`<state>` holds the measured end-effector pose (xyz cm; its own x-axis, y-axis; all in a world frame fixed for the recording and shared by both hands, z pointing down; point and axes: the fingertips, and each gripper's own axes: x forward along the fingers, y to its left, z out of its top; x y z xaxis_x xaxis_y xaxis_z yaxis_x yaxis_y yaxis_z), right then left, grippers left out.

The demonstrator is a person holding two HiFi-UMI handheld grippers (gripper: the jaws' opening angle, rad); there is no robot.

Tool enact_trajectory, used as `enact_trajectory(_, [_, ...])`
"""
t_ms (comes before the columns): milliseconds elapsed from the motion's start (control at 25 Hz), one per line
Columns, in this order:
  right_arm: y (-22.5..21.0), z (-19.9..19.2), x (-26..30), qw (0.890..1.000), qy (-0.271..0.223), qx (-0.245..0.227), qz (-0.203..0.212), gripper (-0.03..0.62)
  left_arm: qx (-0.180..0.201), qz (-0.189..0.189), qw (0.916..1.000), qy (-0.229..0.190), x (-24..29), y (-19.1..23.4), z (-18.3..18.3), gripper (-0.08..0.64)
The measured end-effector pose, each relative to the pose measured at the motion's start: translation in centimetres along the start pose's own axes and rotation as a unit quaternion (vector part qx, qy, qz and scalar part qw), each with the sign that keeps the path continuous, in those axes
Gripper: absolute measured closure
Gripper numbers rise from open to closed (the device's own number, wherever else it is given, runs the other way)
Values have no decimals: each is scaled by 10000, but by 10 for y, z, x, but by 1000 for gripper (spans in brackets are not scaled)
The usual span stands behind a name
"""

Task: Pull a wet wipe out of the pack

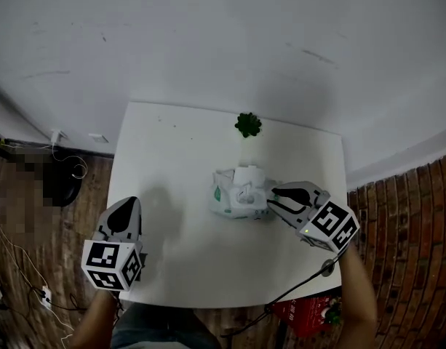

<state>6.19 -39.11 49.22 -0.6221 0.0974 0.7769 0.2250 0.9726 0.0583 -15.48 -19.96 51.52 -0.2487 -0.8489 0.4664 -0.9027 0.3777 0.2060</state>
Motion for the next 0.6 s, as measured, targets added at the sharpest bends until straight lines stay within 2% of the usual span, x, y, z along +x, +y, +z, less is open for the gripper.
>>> enact_trajectory(120, [2,-1,16,9992,167,-272,261,494,0,12,10000,-97,3,0,0,560])
enact_trajectory(280, [4,-11,37,9960,456,-534,543,499,-33,98,9999,-18,4,4,-6,560])
enact_trajectory(600, [4,-25,66,9852,976,-958,1031,503,-100,275,9996,-30,12,10,-6,560])
